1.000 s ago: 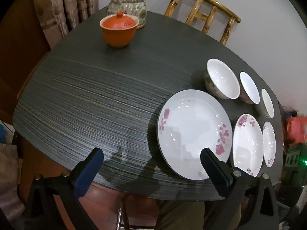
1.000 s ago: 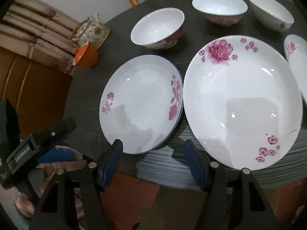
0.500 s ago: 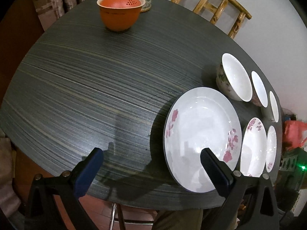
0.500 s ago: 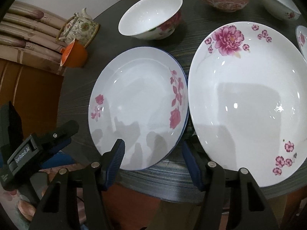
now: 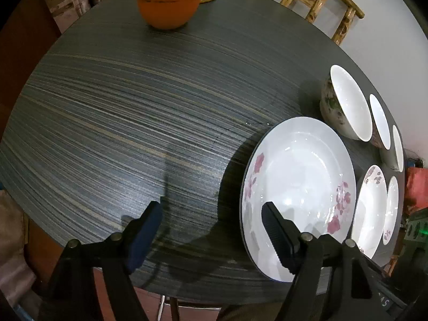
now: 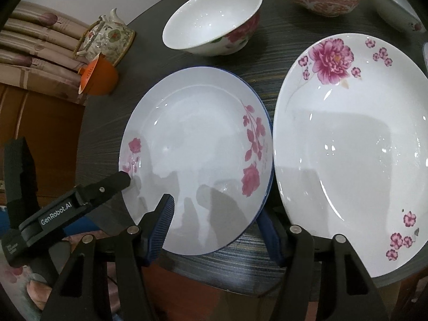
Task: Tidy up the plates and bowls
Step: 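Reach both grippers to the rim of the blue-rimmed rose plate and close, then lift the rose plate with both grippers, lower it onto the peony plate, open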
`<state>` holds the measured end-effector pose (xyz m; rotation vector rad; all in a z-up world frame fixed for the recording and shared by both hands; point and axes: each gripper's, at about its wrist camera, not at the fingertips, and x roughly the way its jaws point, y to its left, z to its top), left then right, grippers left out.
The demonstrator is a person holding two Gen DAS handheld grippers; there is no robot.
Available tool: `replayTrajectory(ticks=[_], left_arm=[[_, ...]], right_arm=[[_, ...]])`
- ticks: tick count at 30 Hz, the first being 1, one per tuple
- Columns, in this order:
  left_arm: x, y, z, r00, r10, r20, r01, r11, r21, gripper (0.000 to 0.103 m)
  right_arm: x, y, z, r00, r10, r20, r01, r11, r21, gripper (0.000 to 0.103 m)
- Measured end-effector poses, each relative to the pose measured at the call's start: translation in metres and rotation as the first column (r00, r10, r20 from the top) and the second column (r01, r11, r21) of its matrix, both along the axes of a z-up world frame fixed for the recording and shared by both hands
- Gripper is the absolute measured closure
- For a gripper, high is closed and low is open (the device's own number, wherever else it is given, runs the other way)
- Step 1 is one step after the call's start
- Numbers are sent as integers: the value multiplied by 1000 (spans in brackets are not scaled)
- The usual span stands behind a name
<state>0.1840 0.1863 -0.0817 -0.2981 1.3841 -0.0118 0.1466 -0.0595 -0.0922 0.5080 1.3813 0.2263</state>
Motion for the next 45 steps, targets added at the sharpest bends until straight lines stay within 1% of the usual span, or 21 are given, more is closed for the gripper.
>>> replayTrajectory(ticks=[3, 4, 5, 7, 9, 10, 13, 15, 17, 19, 21, 24, 27, 28, 34, 40, 45], left_arm=[[5, -2, 2, 1000, 1, 9, -1, 1000, -20, 25], [7, -3, 2, 1000, 5, 13, -4, 1000, -26, 27], [10, -4, 2, 1000, 5, 14, -5, 999, -34, 35], [14, -5, 0, 1000, 7, 4, -6, 998, -63, 44], [22, -7, -4, 1000, 12, -11, -13, 996, -90, 51], [24, -8, -5, 1000, 10, -15, -12, 996, -94, 54], [37, -10, -10, 1000, 12, -21, -14, 994, -109, 55], [42, -10, -11, 1000, 20, -15, -21, 994, -110, 58], [45, -16, -15, 1000, 12, -17, -14, 992, -126, 77], [48, -18, -17, 999, 18, -28, -21, 991, -133, 84], [51, -20, -18, 1000, 15, -20, -18, 992, -123, 85], [51, -18, -19, 1000, 13, -16, -15, 991, -130, 86], [44, -16, -19, 1000, -3, -3, 3, 994, -114, 86], [37, -11, -16, 1000, -8, 2, 8, 994, -106, 86], [32, -19, -11, 998, -43, 34, 45, 998, -52, 86], [30, -21, -9, 998, -44, 44, 46, 998, -45, 86], [27, -23, -4, 997, -50, 51, 51, 998, -28, 86]], right_arm=[[0, 0, -1, 1000, -4, -7, 4, 1000, 2, 43], [1, 0, -1, 1000, -7, -9, 7, 1000, 2, 43], [1, 0, -1, 1000, -9, -11, 9, 1000, 1, 44], [0, 0, -1, 1000, -21, -10, 21, 1000, -7, 46], [1, -1, -1, 1000, -28, -10, 28, 1000, -14, 53], [1, -2, -1, 999, -31, -10, 31, 999, -16, 54], [4, -3, -1, 999, -33, -15, 33, 999, -9, 56], [5, -3, -1, 999, -36, -17, 35, 999, -12, 57], [6, -2, -1, 999, -36, -13, 36, 999, -23, 59], [8, 0, -1, 999, -31, -7, 31, 999, -45, 63], [9, 0, -2, 999, -32, -11, 31, 998, -54, 71], [9, -2, -2, 1000, -25, -11, 24, 996, -84, 78], [9, 0, -1, 1000, -1, 0, 1, 993, -116, 84], [9, 0, -1, 1000, 3, 4, -3, 993, -122, 84], [7, 4, 4, 998, 48, 40, -41, 988, -150, 86], [4, 7, 13, 992, 95, 87, -78, 981, -177, 86], [2, 8, 17, 989, 110, 100, -91, 980, -178, 86]])
